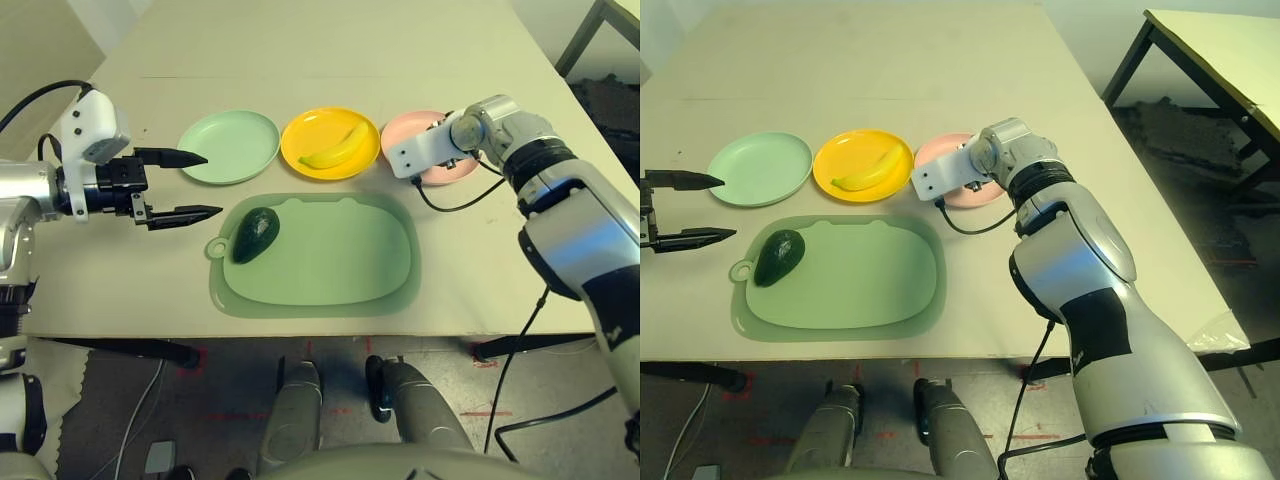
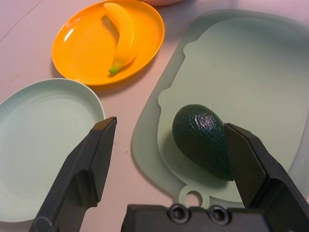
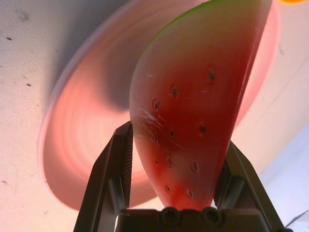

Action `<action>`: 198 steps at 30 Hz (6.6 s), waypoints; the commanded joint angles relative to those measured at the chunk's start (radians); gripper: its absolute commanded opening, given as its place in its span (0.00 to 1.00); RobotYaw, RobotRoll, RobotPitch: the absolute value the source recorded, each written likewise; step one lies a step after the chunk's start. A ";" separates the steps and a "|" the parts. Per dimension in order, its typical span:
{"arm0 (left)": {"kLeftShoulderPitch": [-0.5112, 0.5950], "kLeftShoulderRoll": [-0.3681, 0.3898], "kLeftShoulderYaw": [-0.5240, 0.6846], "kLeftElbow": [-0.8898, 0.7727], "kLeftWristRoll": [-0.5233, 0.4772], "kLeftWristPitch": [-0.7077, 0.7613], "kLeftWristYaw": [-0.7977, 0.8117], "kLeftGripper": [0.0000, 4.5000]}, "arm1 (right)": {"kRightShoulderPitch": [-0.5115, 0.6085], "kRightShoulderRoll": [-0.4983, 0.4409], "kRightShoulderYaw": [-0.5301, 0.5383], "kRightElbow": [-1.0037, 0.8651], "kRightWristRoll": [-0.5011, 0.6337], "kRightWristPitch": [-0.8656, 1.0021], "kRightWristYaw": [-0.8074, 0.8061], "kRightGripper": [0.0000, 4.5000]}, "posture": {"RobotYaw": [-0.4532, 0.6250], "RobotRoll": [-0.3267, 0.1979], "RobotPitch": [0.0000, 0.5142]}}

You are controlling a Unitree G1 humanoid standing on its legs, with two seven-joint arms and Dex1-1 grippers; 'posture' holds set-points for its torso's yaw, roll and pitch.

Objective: Place the fruits into color-matched plates.

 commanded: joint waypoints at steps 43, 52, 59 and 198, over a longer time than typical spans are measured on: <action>0.182 0.087 0.005 -0.251 0.000 0.332 0.061 1.00 | 0.799 -0.347 -0.684 -1.239 1.078 0.690 0.794 0.99 | 0.45 0.62 0.38; 0.201 0.192 0.042 -0.534 -0.117 0.809 0.224 1.00 | 0.962 -0.264 -0.620 -1.340 1.148 0.575 0.766 0.99 | 0.47 0.62 0.37; -0.025 0.158 -0.012 -0.527 -0.202 1.141 0.380 1.00 | 0.975 -0.221 -0.577 -1.368 1.161 0.524 0.750 0.99 | 0.47 0.62 0.38; -0.104 -0.037 -0.483 -0.418 0.146 0.752 0.371 0.66 | 1.081 -0.151 -0.458 -1.642 1.221 0.710 0.386 1.00 | 0.37 0.62 0.38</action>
